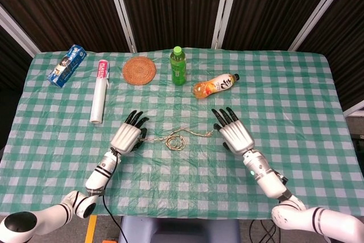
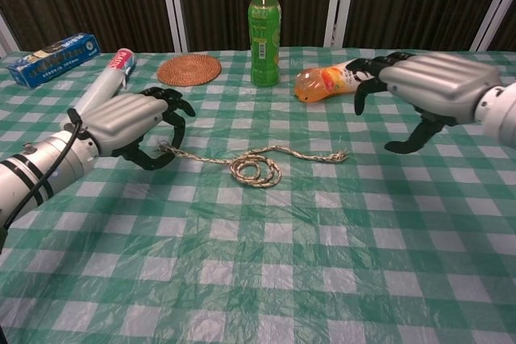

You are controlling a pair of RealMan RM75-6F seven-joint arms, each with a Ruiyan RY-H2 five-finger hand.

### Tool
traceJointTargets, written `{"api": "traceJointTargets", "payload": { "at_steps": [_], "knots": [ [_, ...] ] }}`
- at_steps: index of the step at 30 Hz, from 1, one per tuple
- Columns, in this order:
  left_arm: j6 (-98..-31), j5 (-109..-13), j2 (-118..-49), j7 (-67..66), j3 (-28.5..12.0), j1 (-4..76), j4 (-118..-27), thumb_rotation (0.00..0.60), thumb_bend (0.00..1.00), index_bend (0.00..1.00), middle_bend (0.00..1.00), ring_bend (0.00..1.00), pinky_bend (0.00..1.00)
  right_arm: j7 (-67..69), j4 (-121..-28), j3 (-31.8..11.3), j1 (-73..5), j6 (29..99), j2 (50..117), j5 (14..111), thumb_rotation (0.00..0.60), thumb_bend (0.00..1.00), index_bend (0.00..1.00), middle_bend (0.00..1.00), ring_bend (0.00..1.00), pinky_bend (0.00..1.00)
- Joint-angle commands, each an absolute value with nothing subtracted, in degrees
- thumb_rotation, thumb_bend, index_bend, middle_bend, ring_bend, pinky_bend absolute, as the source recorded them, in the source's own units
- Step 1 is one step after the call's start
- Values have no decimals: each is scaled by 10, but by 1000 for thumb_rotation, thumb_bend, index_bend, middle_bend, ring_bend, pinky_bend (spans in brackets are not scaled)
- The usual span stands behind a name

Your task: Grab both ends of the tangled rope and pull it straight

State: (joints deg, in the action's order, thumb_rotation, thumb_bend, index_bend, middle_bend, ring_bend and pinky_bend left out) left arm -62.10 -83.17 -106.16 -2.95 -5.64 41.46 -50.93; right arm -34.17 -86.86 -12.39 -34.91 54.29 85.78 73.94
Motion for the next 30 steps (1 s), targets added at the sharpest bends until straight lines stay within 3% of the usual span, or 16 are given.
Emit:
{"api": "traceJointTargets", "payload": {
  "at_steps": [1, 17, 30],
  "knots": [
    [-618, -830, -1063, -26, -57, 414, -505, 600, 471, 746, 167, 0, 59, -367, -830, -134, -378, 523, 898, 711, 600, 368, 463, 0, 0, 0],
    [-605, -832, -1070, -5, -58, 419, -480, 600, 461, 746, 166, 0, 59, -401, -719, -128, -448, 495, 992, 636, 600, 399, 560, 0, 0, 0],
    [-604, -833, -1070, -1, -57, 417, -474, 600, 457, 747, 165, 0, 59, -416, -657, -133, -481, 485, 1031, 583, 600, 402, 571, 0, 0, 0]
  ]
}}
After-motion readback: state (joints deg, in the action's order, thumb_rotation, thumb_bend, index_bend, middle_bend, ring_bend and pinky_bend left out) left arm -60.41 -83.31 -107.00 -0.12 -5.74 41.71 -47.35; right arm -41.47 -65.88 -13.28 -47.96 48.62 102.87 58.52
